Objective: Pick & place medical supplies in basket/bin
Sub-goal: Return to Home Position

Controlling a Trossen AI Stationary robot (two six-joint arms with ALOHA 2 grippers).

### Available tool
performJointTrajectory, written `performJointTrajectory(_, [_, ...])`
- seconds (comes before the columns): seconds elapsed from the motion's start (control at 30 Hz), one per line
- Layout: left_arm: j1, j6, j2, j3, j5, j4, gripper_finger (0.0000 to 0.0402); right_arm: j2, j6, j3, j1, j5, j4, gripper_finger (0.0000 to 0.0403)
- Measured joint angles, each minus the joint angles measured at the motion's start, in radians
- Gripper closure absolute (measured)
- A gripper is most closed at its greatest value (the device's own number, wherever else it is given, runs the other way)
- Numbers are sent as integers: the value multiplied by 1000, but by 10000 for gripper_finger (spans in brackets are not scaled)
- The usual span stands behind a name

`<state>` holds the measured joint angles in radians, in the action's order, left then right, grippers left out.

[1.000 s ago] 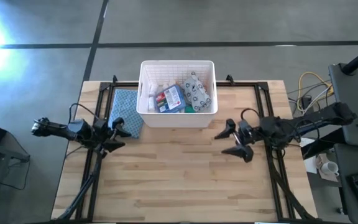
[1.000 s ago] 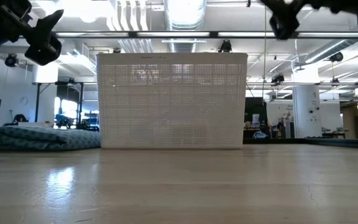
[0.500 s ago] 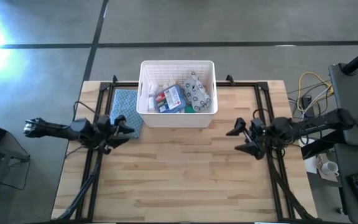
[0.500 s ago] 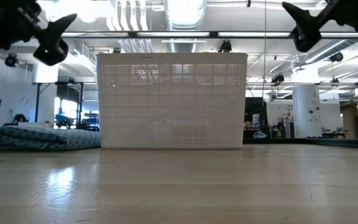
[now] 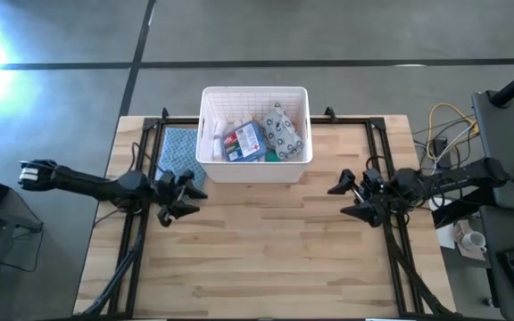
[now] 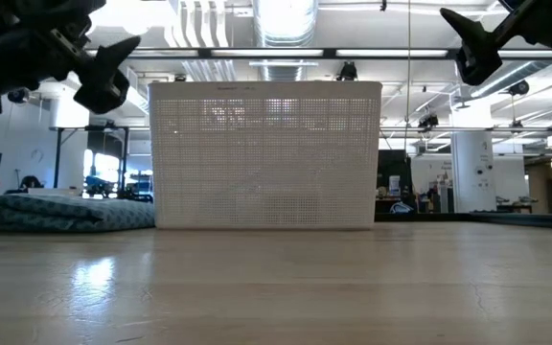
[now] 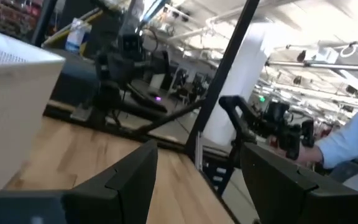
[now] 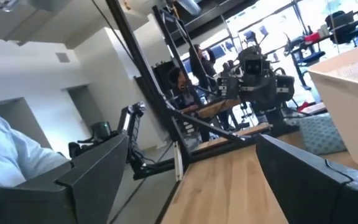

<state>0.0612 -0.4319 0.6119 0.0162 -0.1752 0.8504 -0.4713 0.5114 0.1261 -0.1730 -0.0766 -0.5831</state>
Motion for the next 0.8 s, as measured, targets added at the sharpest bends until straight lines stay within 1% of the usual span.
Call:
performJointTrajectory(0.13, [-29,-11,1,0,-27,17,190,0,9,0,0,-2,1,58])
performJointTrajectory(0.3, [-113,-29,-31,0,-158,10,190,0,13,0,0,-2,1,64])
performJointTrajectory(0.4, [-172,-50,-58,0,-208,-14,190,0,13,0,0,-2,1,64])
performJointTrajectory(0.6, [-250,-82,-64,-6,-223,-68,190,0,12,-1,0,-2,1,57])
performJointTrajectory(0.8, [-259,-94,-67,-6,-265,-78,190,0,9,-8,3,-2,1,53])
